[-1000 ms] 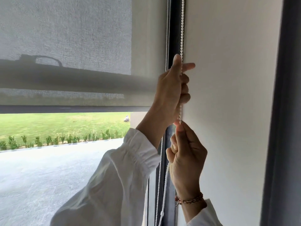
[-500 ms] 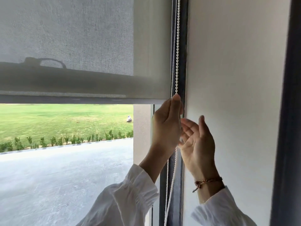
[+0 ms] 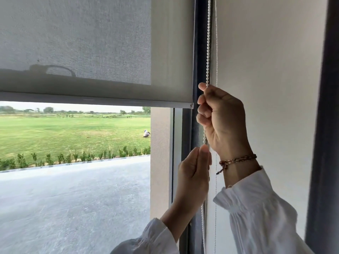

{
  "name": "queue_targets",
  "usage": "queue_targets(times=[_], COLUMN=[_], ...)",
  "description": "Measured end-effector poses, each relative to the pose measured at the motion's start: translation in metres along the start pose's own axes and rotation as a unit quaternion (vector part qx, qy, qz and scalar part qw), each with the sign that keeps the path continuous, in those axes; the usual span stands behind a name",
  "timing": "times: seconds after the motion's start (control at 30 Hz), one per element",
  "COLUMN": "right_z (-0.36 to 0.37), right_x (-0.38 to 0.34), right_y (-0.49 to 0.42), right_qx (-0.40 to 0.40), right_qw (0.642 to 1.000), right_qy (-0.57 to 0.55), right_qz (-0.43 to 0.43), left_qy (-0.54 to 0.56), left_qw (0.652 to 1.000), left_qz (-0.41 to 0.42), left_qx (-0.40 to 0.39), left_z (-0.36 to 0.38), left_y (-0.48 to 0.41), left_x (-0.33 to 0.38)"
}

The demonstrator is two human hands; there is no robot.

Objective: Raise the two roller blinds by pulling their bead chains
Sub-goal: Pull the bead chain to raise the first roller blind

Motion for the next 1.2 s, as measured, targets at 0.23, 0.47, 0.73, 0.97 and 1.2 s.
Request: queue_targets(times=[0.23, 0.47, 0.73, 0.97, 1.2], right_z=[0.001, -0.003, -0.014, -0.019, -0.019], right_x=[0.005, 0.010, 0.012, 0.016, 0.017], right_y=[0.002, 0.007, 0.013, 0.020, 0.023], right_qx=[0.005, 0.018, 0.030, 0.028, 0.034], right_qw=[1.000, 0.998, 0.993, 0.993, 0.994], right_qy=[-0.018, 0.013, 0.007, 0.004, -0.002], right_qz=[0.000, -0.060, -0.111, -0.110, -0.106], left_qy=[-0.007, -0.013, -0.009, -0.001, -0.003], left_qw=[1.000, 1.000, 1.000, 1.000, 1.000], left_qz=[-0.001, -0.008, -0.009, 0.000, 0.006], left_qx=[-0.006, -0.002, -0.010, -0.027, -0.029], left_z=[-0.004, -0.004, -0.001, -0.001, -0.001], left_y=[-0.005, -0.007, -0.005, 0.001, 0.001], left_x=[-0.001, -0.008, -0.014, -0.022, -0.022])
Point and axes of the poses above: each hand's wrist, its own y-axis away from the middle knuckle, its own z-axis out of the palm, x = y × z, the point moved 4 cm from there along -y, towards the middle knuckle, and after that the axes turned 15 degrees about -y, right-handed, at the moved point
